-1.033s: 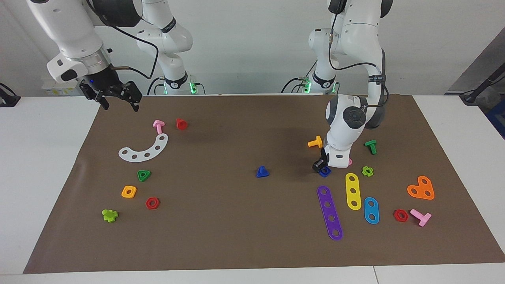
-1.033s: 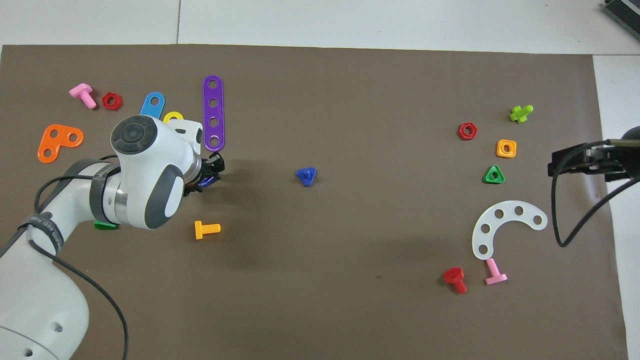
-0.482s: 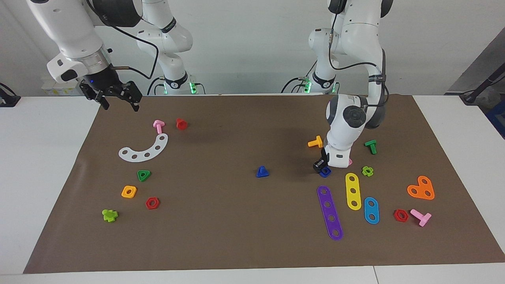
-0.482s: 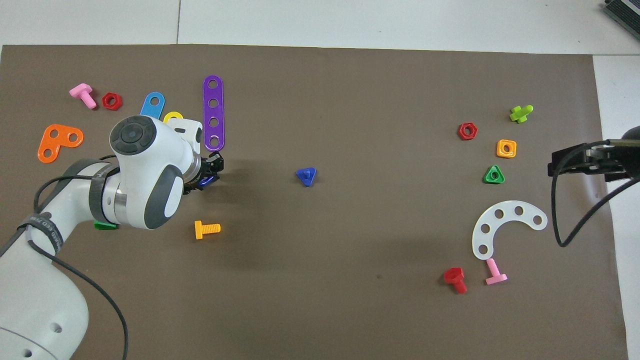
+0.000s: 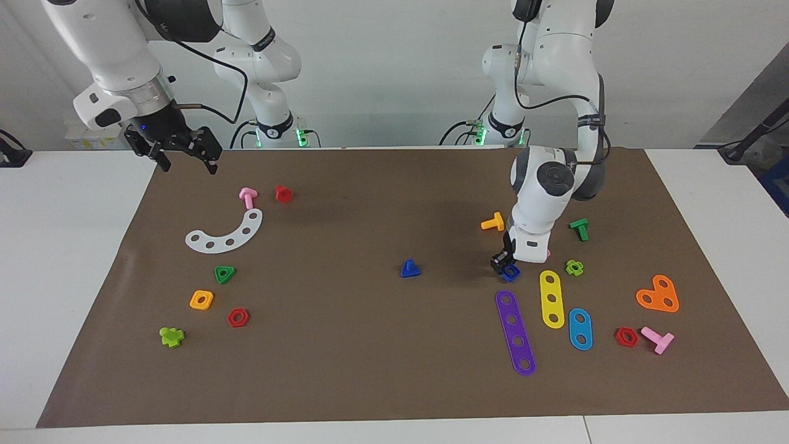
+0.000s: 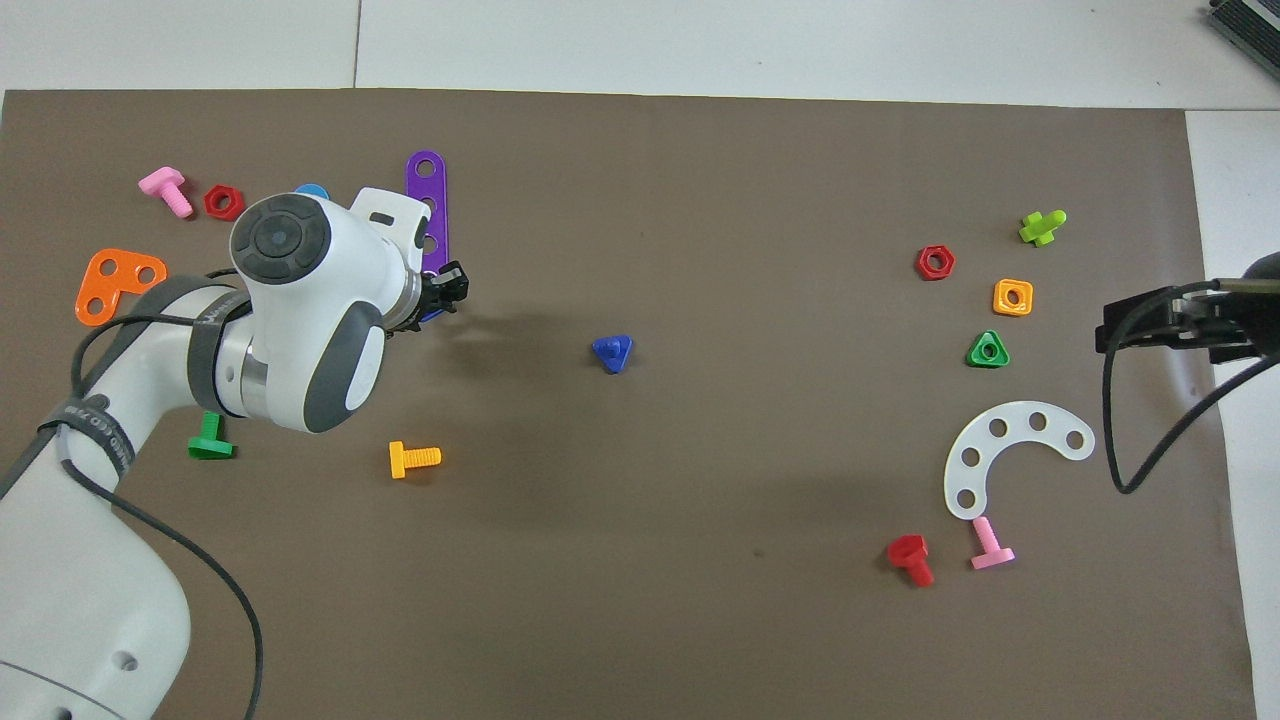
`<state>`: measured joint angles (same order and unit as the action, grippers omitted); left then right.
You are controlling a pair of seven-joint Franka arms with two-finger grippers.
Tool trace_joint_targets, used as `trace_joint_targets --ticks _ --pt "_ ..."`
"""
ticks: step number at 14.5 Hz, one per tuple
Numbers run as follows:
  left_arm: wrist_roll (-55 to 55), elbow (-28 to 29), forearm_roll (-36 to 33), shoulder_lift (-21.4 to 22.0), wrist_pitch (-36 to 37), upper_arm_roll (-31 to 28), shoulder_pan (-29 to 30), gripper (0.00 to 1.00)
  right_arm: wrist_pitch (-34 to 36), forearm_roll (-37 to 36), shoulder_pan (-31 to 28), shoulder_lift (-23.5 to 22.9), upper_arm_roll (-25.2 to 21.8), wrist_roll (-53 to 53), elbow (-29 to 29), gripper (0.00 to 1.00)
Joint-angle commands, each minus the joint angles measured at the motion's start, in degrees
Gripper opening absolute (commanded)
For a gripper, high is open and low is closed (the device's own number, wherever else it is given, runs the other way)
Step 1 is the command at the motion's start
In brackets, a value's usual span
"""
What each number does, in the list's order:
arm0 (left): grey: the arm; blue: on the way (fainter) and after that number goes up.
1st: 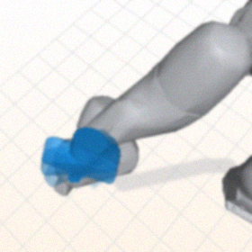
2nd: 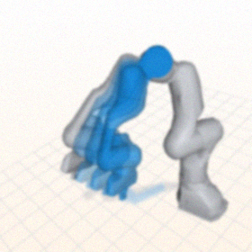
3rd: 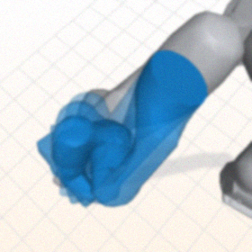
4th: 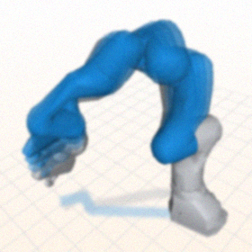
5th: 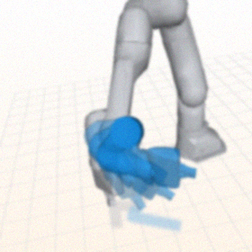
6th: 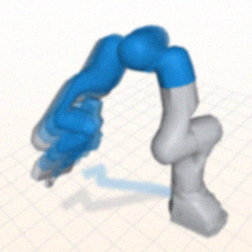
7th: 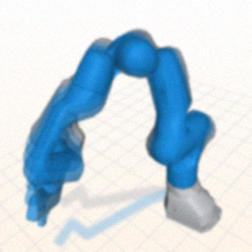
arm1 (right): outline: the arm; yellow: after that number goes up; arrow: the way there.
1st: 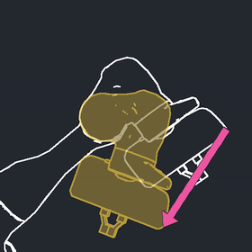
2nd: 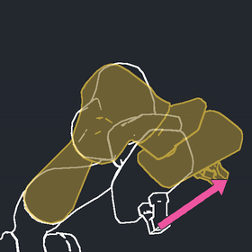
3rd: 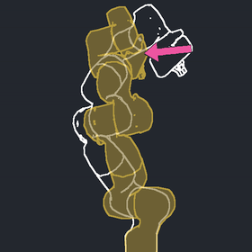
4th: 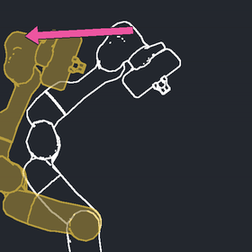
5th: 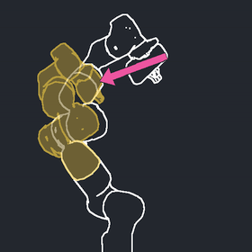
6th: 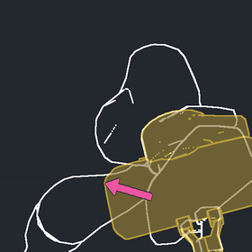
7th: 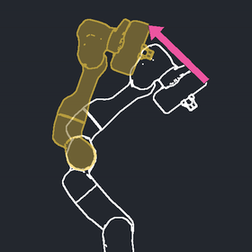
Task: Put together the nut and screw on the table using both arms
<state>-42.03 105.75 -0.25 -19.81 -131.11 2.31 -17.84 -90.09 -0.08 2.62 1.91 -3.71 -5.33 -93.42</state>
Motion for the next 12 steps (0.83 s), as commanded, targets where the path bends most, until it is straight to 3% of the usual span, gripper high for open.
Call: trace_joint_targets --ticks 1,5,12 --pt "2.82 -8.69 -1.51 -4.52 3.31 -0.65 -4.73 0.21 -0.09 0.7 -0.6 0.64 0.28 1.37 -0.71 1.0" --pt "2.83 -19.69 -0.63 -10.07 9.12 1.1 -8.61 0.25 -0.09 0.7 -0.6 0.64 0.37 1.37 -0.71 1.0" --pt "2.74 -19.89 -0.81 -10.69 11.66 6.04 -10.02 0.26 -0.09 0.7 -0.6 0.64 0.28 1.37 -0.71 1.0"
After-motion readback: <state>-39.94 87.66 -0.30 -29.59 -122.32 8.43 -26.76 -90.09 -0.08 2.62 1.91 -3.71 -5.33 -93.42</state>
